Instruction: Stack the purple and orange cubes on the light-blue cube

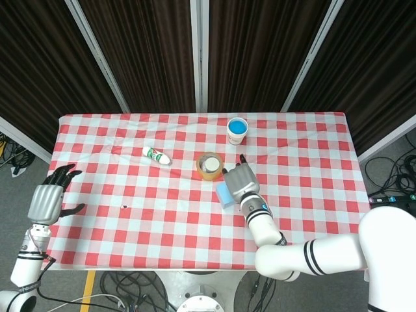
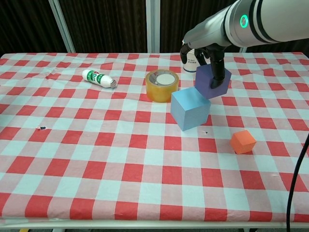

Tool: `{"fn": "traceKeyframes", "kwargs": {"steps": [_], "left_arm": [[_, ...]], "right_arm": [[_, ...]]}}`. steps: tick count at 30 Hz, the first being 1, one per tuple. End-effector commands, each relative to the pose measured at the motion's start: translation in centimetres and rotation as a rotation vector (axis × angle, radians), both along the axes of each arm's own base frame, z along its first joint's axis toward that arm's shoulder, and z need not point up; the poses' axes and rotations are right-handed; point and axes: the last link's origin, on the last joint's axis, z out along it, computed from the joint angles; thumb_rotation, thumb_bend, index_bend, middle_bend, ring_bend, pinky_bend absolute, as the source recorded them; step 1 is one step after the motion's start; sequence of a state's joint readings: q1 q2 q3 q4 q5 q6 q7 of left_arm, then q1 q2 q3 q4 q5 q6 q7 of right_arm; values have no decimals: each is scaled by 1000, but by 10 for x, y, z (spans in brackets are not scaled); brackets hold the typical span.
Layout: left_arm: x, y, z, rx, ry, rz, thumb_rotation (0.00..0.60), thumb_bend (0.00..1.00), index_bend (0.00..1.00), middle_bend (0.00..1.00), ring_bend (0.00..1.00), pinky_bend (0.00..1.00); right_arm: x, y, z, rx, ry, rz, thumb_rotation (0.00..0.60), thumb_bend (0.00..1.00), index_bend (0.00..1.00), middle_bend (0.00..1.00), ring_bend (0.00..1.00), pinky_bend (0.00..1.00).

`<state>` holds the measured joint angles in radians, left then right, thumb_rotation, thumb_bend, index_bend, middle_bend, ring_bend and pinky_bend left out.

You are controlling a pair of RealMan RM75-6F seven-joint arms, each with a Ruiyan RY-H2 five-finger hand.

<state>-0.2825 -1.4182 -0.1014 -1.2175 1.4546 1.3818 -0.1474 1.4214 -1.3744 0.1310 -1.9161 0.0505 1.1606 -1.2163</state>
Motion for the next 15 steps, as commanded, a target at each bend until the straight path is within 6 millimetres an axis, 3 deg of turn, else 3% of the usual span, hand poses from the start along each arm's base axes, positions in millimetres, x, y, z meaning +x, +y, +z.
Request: {"fn": "traceKeyframes", "kwargs": {"steps": [1, 15], "left_arm": [[-1, 0, 0, 0, 0, 4, 600, 111, 277, 244, 161, 285], [-6, 1, -1, -5, 3, 15, 600, 111, 278, 244, 162, 285]], "right_arm": [[5, -6, -10, 9, 0, -1, 600, 179, 160, 545, 225, 0], [5, -8, -31, 18, -16, -7, 600, 179, 160, 543, 225, 0]]}}
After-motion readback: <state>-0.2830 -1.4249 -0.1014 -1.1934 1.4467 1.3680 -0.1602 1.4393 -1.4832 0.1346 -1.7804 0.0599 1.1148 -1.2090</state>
